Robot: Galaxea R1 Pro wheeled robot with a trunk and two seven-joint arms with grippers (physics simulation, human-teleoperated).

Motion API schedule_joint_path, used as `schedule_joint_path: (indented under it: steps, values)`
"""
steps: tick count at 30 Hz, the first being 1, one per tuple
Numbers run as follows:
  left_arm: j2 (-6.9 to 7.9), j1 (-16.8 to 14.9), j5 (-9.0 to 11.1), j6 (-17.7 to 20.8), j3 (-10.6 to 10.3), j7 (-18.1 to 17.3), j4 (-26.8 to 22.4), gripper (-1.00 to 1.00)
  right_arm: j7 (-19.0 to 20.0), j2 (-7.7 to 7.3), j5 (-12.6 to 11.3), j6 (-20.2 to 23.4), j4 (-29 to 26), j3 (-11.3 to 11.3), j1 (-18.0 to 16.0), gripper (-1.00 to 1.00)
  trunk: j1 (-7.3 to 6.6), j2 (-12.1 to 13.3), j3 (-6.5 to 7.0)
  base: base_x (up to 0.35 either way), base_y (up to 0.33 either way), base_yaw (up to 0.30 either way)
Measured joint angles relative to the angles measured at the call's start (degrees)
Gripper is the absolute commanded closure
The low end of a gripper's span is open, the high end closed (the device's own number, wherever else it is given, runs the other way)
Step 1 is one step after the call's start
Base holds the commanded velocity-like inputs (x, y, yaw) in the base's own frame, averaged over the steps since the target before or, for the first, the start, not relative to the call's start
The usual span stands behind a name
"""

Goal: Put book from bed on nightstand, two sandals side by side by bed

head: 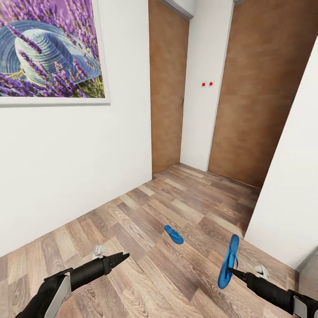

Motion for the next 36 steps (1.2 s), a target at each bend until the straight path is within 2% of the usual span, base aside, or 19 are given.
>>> schedule_joint_path:
  steps: [6, 11, 17, 32, 36]
  values:
    - [-0.02, 0.0, 0.0, 0.0, 0.0, 0.0, 0.0, -1.0, 0.0, 0.0, 0.0, 0.0, 0.0, 0.0, 0.0, 1.0, 0.0, 0.0, 0.0, 0.0, 0.0, -0.017]
    - [-0.32, 0.0, -0.1, 0.1, -0.2, 2.1, 0.0, -1.0, 0.0, 0.0, 0.0, 0.0, 0.0, -0.1, 0.0, 1.0, -1.09, 2.0, 0.89, 0.0, 0.0, -0.001]
    - [-0.35, 0.0, 0.0, 0.1, -2.0, 3.1, 0.0, -1.0, 0.0, 0.0, 0.0, 0.0, 0.0, -0.1, 0.0, 1.0, -2.41, 4.4, 1.97, 0.0, 0.0, 0.0]
    - [-0.36, 0.0, 0.0, 0.1, -2.3, 3.2, 0.0, -1.0, 0.0, 0.0, 0.0, 0.0, 0.0, -0.1, 0.0, 1.0, -5.71, 10.4, 4.66, 0.0, 0.0, 0.0]
    - [-0.35, 0.0, 0.0, 0.1, -2.2, 3.2, 0.0, -1.0, 0.0, 0.0, 0.0, 0.0, 0.0, 0.0, 0.0, 1.0, -5.71, 10.4, 4.67, 0.0, 0.0, 0.0]
